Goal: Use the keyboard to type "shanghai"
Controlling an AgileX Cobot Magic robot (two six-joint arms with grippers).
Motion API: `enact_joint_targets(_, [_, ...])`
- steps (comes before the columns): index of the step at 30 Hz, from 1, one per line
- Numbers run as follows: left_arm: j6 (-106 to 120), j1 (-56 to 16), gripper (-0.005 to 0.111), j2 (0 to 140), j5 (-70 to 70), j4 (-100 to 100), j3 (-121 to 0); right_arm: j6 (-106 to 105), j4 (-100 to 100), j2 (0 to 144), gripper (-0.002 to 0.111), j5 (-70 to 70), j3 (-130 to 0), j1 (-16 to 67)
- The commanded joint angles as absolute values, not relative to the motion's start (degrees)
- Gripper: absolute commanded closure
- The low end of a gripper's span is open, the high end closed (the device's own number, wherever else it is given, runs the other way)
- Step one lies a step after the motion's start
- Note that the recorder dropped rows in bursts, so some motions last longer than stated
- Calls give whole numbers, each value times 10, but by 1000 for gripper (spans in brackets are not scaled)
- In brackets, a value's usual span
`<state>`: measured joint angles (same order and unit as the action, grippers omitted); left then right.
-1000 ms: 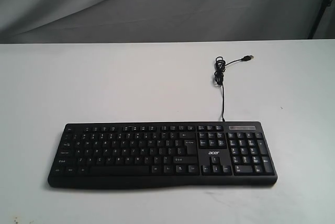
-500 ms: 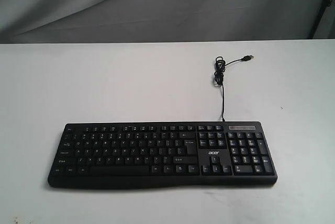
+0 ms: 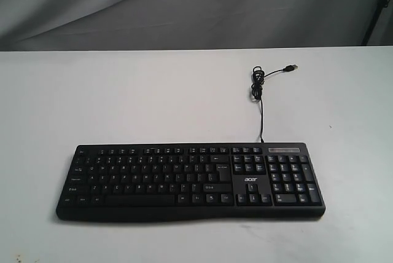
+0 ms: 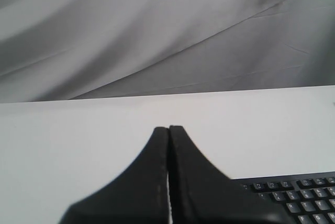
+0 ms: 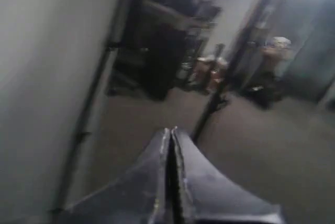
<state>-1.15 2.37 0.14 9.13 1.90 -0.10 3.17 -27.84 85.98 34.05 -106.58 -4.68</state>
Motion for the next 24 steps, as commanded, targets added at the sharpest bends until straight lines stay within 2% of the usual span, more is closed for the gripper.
enact_joint_targets(1, [-13,20,107,0,88,18,0,-484,325,935,108,648,-1167,-75])
enact_joint_targets(2, [-13,20,107,0,88,18,0,-526,369,961,108,700,-1167,-71])
enact_joint_targets(8, [-13,20,107,0,88,18,0,-526,368,1033,108,694,-1069,75])
enact_joint_targets(18, [-13,20,107,0,88,18,0,-536,306,1157,108,555,-1031,360])
enact_joint_targets(24, [-13,20,107,0,88,18,0,-551,285,1237,108,513,-1038,492])
